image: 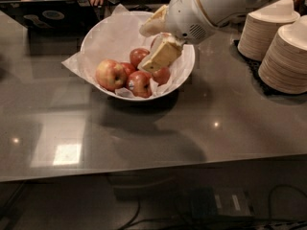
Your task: Pick apple from white bowl
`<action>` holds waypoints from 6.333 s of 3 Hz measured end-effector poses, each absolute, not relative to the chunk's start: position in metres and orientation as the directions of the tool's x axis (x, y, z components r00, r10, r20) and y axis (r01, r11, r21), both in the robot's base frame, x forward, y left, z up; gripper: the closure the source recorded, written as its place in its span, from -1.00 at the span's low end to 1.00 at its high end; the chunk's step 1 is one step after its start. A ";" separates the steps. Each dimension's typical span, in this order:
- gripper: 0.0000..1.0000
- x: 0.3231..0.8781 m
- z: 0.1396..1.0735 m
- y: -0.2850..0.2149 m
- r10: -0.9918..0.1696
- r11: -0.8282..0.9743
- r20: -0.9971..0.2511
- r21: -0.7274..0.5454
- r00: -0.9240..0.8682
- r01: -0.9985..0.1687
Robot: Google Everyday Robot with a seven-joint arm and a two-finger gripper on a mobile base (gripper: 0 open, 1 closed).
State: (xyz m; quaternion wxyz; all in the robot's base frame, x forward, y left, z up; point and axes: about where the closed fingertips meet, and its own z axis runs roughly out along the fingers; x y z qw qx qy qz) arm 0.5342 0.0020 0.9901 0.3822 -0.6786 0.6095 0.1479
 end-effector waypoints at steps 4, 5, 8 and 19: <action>-0.42 0.559 0.971 0.052 -0.606 -0.105 -0.738 -0.296 0.297 -0.949; -0.46 0.566 0.963 0.060 -0.593 -0.150 -0.743 -0.277 0.311 -0.949; -0.48 0.570 0.942 0.088 -0.599 -0.289 -0.715 -0.225 0.359 -0.931; 1.00 0.563 0.955 0.074 -0.439 -0.229 -0.821 -0.292 0.366 -0.929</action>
Offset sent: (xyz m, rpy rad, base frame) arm 0.0233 0.0287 -0.0060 0.0822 0.0028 0.1117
